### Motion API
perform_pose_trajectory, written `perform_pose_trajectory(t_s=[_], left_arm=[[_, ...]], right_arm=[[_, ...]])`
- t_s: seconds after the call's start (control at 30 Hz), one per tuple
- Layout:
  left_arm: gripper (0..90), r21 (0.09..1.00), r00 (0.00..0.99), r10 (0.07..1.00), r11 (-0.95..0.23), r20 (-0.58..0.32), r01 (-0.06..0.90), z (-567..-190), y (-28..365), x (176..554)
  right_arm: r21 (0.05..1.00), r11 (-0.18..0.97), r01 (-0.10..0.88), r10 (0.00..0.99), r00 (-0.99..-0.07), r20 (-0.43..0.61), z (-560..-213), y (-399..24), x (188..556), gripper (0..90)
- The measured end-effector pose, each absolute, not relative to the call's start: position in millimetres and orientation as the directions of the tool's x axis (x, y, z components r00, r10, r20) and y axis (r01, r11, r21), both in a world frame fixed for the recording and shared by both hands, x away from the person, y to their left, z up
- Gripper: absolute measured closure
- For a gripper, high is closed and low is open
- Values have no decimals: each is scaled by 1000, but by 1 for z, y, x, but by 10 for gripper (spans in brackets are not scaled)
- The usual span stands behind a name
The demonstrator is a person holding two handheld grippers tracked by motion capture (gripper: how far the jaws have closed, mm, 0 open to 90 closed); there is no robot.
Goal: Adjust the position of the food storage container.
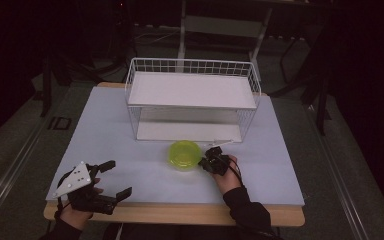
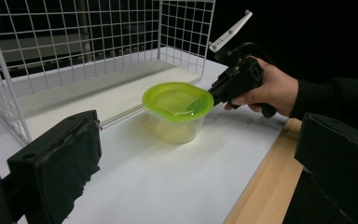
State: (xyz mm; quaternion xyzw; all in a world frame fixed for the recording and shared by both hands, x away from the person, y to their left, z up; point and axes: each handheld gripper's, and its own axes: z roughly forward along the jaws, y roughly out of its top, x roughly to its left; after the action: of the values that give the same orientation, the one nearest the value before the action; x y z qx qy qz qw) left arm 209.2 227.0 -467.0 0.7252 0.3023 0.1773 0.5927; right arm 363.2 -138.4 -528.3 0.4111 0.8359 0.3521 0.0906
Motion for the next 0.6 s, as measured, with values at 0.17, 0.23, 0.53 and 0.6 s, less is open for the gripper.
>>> perform_pose_trajectory(t_s=[0.17, 0.23, 0.53, 0.6], left_arm=[[13, 967, 756, 646, -116, -101, 228, -467, 227, 209], [13, 967, 756, 647, -117, -100, 228, -467, 227, 209], [13, 966, 755, 648, -120, -97, 227, -467, 227, 209], [13, 966, 755, 648, -120, -98, 229, -467, 226, 209]], right_arm=[[666, 427, 612, 738, -662, 135, -529, -132, 362, 875], [666, 430, 610, 739, -661, 128, -528, -133, 362, 872], [676, 461, 575, 746, -664, 56, -513, -151, 358, 713], [683, 464, 564, 747, -663, 40, -509, -158, 354, 666]])
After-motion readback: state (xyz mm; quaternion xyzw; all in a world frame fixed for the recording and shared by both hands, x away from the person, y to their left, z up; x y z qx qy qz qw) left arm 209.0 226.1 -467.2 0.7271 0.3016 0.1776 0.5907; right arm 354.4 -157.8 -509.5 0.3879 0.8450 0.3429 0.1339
